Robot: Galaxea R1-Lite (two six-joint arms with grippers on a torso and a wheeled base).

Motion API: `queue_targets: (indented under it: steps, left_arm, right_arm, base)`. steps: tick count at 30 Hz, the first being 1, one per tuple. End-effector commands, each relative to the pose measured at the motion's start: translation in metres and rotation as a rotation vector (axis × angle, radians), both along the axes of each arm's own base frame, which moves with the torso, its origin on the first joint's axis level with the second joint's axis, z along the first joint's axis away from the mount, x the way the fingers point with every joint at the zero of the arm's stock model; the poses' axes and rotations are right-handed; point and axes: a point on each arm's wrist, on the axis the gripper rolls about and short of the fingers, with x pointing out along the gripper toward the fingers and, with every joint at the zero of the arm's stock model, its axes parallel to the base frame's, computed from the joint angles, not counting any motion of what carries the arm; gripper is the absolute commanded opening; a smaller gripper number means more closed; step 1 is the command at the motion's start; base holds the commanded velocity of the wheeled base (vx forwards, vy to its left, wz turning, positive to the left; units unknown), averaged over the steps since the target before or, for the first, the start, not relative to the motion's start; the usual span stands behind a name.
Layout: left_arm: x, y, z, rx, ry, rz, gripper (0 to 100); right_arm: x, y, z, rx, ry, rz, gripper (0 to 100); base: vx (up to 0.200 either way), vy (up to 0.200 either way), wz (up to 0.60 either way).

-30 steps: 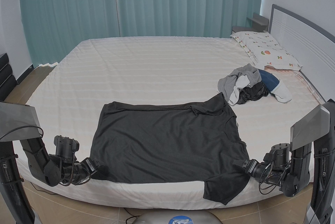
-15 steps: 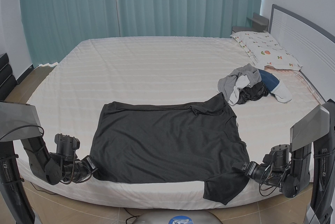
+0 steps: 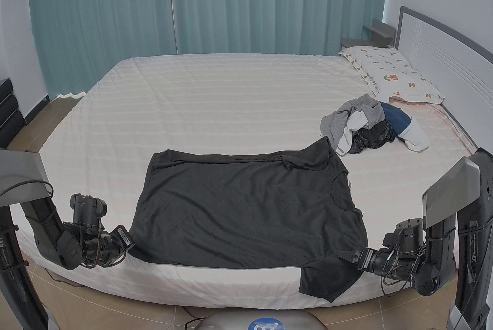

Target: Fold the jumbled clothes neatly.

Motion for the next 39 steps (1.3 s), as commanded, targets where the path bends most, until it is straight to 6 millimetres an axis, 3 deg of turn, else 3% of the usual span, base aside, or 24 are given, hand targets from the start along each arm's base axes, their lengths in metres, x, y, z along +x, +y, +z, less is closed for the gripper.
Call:
queue_targets:
  steps: [1,7,8,22,39]
  left_arm:
    - [-0.002,0.001,0.004,0.002,-0.005,0.0,0]
    - [-0.004,0.001,0.0,0.019,0.028,-0.02,0]
    - [-0.005,0.001,0.0,0.021,0.036,-0.023,0]
    - [-0.012,0.013,0.003,0.073,0.087,-0.046,0]
    - [-0.014,0.022,0.011,0.09,0.097,-0.036,0]
  right_arm:
    - [0.001,0.0,-0.003,-0.006,0.001,-0.001,100]
    - [0.0,0.0,-0.005,-0.027,0.004,0.019,100]
    - [0.0,0.0,-0.004,-0.036,-0.002,0.026,0]
    - [-0.026,-0.017,0.008,-0.137,0.027,0.086,0]
    - [-0.025,-0.026,0.023,-0.134,-0.025,0.076,0]
  base:
    - [0.0,0.0,0.0]
    - [0.0,0.0,0.0]
    - [0.0,0.0,0.0]
    - [0.0,0.0,0.0]
    - [0.0,0.0,0.0]
